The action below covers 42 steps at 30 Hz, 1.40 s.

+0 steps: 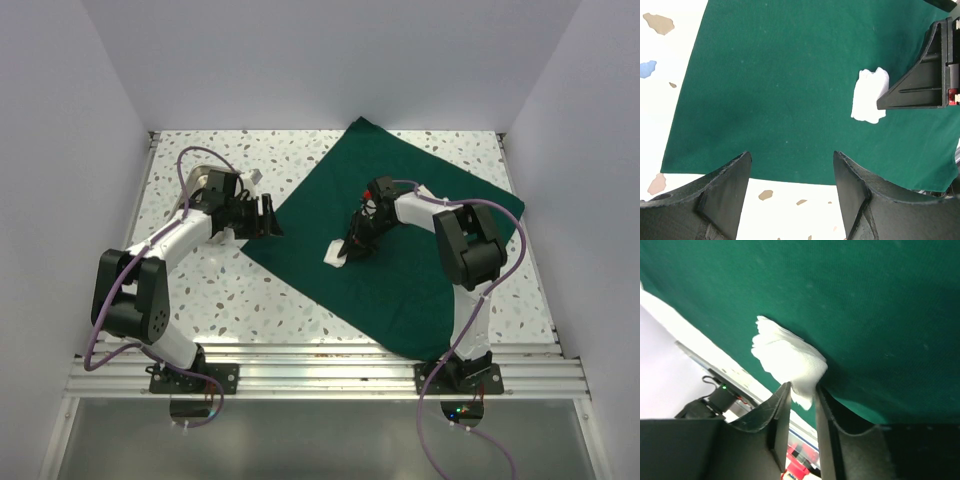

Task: Prepare the surgical pack

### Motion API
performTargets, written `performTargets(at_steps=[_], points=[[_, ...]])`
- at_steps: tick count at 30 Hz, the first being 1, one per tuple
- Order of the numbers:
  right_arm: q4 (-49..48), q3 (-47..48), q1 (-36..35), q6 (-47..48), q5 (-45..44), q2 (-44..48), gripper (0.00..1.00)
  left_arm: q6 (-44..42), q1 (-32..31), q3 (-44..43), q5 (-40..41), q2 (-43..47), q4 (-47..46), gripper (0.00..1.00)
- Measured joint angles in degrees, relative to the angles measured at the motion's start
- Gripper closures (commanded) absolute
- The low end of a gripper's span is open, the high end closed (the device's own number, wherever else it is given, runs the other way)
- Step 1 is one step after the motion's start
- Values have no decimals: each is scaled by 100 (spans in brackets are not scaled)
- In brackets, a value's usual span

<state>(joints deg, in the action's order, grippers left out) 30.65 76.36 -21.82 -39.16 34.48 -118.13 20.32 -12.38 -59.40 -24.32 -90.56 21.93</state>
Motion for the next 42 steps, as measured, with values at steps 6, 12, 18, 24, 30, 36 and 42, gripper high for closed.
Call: performTargets(at_steps=[6,12,18,24,30,36,42], points=[[428,210,-2,262,-216,0,58,0,0,0,-4,0,0,29],[623,409,-2,483,-382,0,57,0,0,0,-44,0,0,30],[619,531,-2,535,-396,-42,58,0,0,0,-57,0,0,30],[590,555,-4,529,-372,-188,58,0,0,0,-57,0,0,30],[553,562,-4,503,-339,-223,62,0,4,0,-57,0,0,30],[577,761,-50,455,-326,-369,67,0,4,0,-57,0,0,30],[599,990,-98,437,-326,-533,72,0,4,0,-59,0,0,29]])
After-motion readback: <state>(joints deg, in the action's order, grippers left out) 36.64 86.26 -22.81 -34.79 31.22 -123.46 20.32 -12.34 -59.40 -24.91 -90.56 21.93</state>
